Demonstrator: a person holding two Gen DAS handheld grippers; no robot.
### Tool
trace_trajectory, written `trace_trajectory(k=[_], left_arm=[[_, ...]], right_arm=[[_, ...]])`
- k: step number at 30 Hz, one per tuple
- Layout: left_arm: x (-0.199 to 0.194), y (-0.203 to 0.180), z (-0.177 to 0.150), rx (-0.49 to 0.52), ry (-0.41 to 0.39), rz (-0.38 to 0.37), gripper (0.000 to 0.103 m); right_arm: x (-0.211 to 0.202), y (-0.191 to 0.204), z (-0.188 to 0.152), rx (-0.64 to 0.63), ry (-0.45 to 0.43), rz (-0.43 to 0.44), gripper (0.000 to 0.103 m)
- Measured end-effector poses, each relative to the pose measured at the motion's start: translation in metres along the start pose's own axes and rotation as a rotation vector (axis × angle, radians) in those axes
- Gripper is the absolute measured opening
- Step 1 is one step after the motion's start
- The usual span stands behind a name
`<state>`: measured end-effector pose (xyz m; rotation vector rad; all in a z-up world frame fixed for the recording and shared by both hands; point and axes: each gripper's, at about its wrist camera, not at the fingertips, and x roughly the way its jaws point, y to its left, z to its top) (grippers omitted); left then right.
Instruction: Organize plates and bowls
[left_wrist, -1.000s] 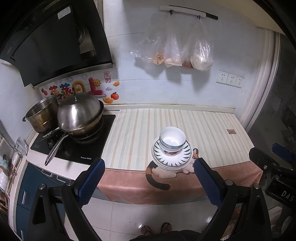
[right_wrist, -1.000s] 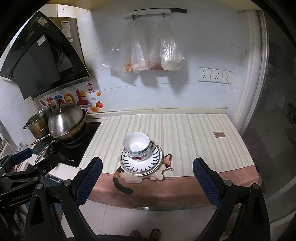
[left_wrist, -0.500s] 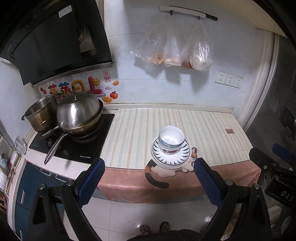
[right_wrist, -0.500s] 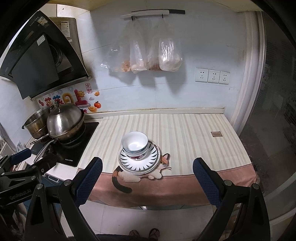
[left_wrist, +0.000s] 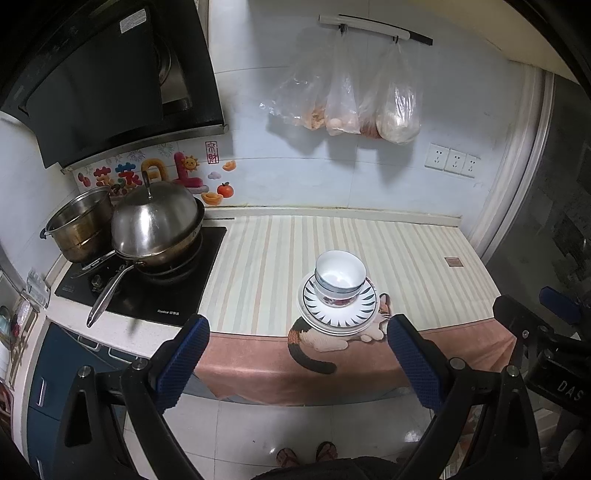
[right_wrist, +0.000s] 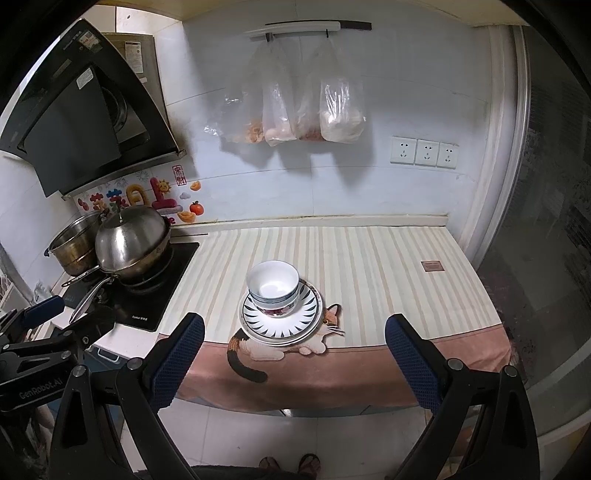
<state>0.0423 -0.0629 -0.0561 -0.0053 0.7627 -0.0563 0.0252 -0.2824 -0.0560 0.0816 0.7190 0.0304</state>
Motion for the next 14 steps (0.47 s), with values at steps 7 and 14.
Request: trace_trajectory(k=[7,14], left_arm=[[-0.0026,-0.0006,-0.0025,-0.007,0.006,0.0,0.099],[-0.0076,-0.0015,-0.007,-0.022,0.003,0.008,0.099]], right_arm=[[-0.0027,0.0017,-0.0004,-0.003,0.005,-0.005,0.1],[-0.0035,0.0013,0.001,-0.007,0.005,-0.005,0.1]])
